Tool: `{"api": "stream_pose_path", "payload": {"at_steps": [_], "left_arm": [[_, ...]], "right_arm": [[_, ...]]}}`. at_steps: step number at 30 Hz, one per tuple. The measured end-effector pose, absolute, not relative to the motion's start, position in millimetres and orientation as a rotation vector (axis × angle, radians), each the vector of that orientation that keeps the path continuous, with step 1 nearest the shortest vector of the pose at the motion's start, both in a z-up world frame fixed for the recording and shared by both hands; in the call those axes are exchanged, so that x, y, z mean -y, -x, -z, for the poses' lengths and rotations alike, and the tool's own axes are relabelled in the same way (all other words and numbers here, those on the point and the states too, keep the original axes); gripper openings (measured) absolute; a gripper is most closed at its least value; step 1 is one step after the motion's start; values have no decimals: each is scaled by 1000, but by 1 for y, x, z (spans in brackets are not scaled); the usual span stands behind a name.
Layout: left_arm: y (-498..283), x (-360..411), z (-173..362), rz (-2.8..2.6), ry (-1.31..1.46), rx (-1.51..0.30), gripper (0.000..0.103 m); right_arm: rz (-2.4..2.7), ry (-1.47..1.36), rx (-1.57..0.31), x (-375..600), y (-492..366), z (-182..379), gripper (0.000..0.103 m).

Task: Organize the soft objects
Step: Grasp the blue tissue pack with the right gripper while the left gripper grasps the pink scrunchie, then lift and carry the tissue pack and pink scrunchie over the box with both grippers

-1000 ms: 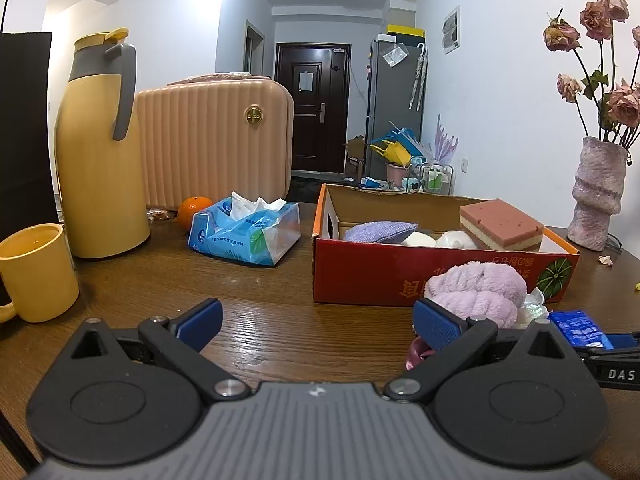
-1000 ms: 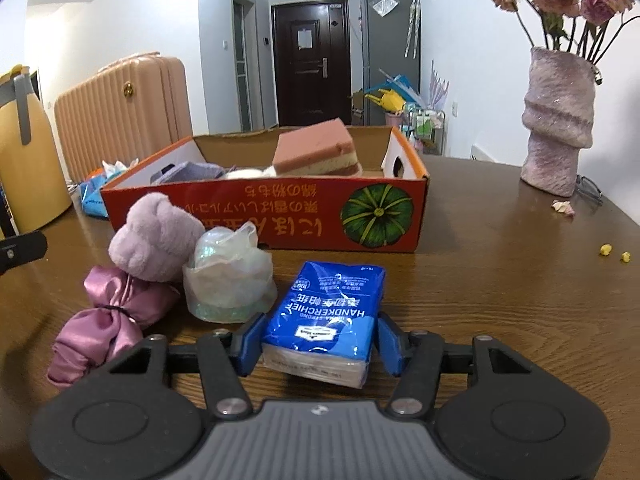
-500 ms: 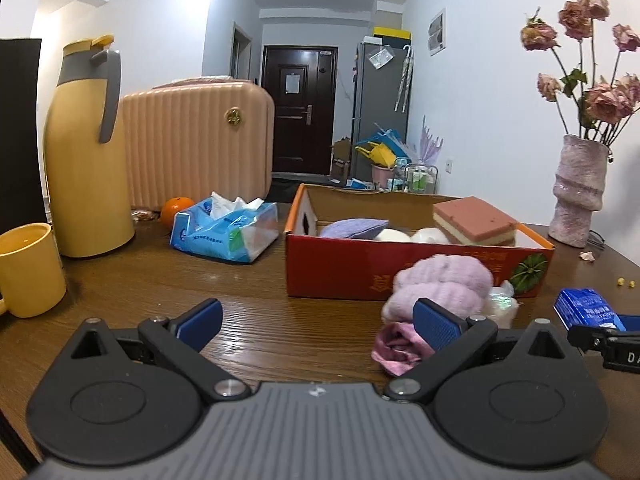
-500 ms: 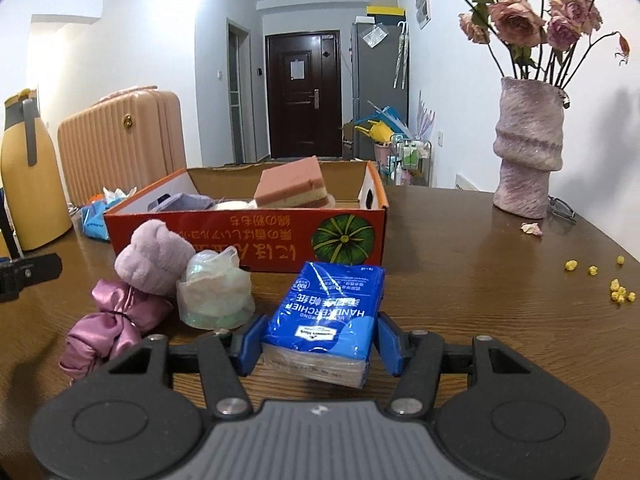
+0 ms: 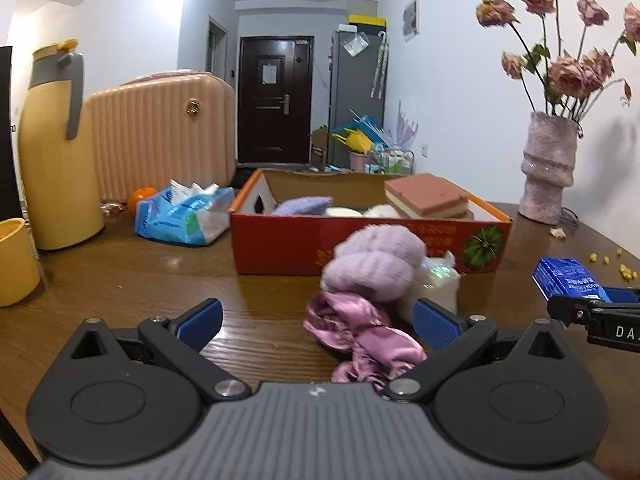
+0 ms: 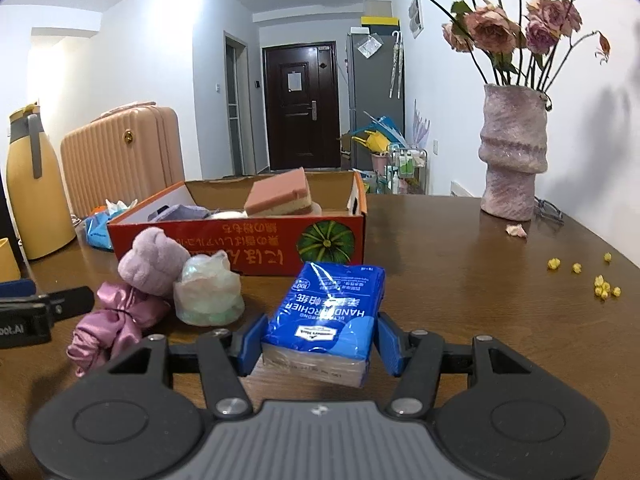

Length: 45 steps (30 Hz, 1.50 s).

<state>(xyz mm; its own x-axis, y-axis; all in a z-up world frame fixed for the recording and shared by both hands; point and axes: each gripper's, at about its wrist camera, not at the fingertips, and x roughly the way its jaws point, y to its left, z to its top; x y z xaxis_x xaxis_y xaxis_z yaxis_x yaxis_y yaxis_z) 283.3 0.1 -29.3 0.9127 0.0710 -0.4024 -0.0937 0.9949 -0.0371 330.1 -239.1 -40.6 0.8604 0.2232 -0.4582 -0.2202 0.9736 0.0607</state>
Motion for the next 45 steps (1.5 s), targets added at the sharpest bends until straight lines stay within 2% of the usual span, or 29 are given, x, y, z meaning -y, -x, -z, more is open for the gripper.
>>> {"api": "stream_pose_path", "payload": {"at_steps": [22, 23, 26, 28, 31, 37, 45], "left_arm": [[-321, 36, 55, -46, 20, -608, 102], [-323, 37, 56, -48, 18, -613, 100], [-328, 37, 57, -41, 23, -627, 83], [-331, 37, 59, -35, 26, -638, 60], [-335, 34, 62, -23, 39, -672, 45], [-333, 32, 60, -18, 46, -669, 37], [-325, 26, 49, -18, 64, -623, 36]], "right_arm": [[-287, -18, -464, 237, -322, 38, 57], [-285, -17, -466, 237, -322, 39, 57], [-279, -12, -469, 236, -324, 40, 57], [-274, -7, -473, 235, -325, 41, 57], [-267, -1, -473, 234, -325, 42, 57], [-246, 2, -470, 234, -325, 43, 57], [-230, 2, -446, 235, -323, 43, 57]]}}
